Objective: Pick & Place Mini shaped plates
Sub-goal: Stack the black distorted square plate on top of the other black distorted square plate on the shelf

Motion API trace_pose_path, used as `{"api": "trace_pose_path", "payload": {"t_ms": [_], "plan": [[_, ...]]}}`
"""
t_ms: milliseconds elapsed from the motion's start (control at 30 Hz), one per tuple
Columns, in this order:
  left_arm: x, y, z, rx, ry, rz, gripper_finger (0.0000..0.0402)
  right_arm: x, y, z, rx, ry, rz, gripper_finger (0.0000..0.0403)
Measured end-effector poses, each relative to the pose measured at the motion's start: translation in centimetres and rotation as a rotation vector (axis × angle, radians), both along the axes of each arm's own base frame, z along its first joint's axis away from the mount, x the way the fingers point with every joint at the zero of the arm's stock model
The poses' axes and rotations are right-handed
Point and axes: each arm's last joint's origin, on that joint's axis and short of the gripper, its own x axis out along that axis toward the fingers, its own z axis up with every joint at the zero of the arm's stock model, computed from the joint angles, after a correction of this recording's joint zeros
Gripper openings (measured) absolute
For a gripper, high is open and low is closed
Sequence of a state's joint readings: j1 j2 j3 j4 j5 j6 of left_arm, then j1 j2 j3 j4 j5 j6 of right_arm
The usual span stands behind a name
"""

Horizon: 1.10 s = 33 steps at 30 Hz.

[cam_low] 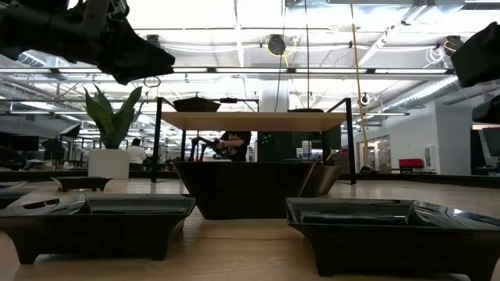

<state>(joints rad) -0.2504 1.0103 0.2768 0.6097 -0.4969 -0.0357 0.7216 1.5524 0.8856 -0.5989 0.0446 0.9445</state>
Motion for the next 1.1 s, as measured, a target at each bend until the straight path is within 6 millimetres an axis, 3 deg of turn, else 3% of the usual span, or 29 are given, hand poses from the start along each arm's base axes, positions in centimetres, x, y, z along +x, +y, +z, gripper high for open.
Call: {"api": "trace_pose_path", "payload": {"t_ms": [133, 300, 433, 600, 700, 867, 1000, 1100], "plan": [[0.0, 0.0, 0.0, -0.001, 0.0, 0.0, 0.0186, 0.1, 0.1, 0.1, 0.019, -0.009, 0.035, 0.0013], [0.0, 0.0, 0.0, -0.02, -0.005, 0.002, 0.0187, 0.1, 0.1, 0.9, 0.032, -0.061, 0.049, 0.0004], [0.0, 0.0, 0.0, -0.025, -0.007, 0.002, 0.0186, -0.2, -0.3, 2.7, 0.06, -0.136, 0.035, 0.0001], [0.0, 0.0, 0.0, -0.072, -0.021, 0.009, 0.0186, -0.7, -1.1, 6.2, 0.03, -0.387, 0.053, 0.0001], [0.0, 0.0, 0.3, -0.121, -0.061, 0.011, 0.0186, -0.9, -1.8, 8.3, -0.126, -0.622, 0.075, 0.0], [0.5, -0.1, 0.8, -0.096, -0.123, -0.004, 0.0186, -0.6, -3.0, 10.5, -0.659, -0.96, -0.043, 0.0], [1.3, -0.2, 1.2, -0.047, -0.166, 0.001, 0.0186, 0.4, -4.5, 10.5, -1.092, -0.969, -0.266, 0.0], [2.5, -0.2, 1.6, -0.012, -0.176, 0.011, 0.0186, 1.6, -6.7, 9.7, -1.189, -0.903, -0.331, 0.0]]}}
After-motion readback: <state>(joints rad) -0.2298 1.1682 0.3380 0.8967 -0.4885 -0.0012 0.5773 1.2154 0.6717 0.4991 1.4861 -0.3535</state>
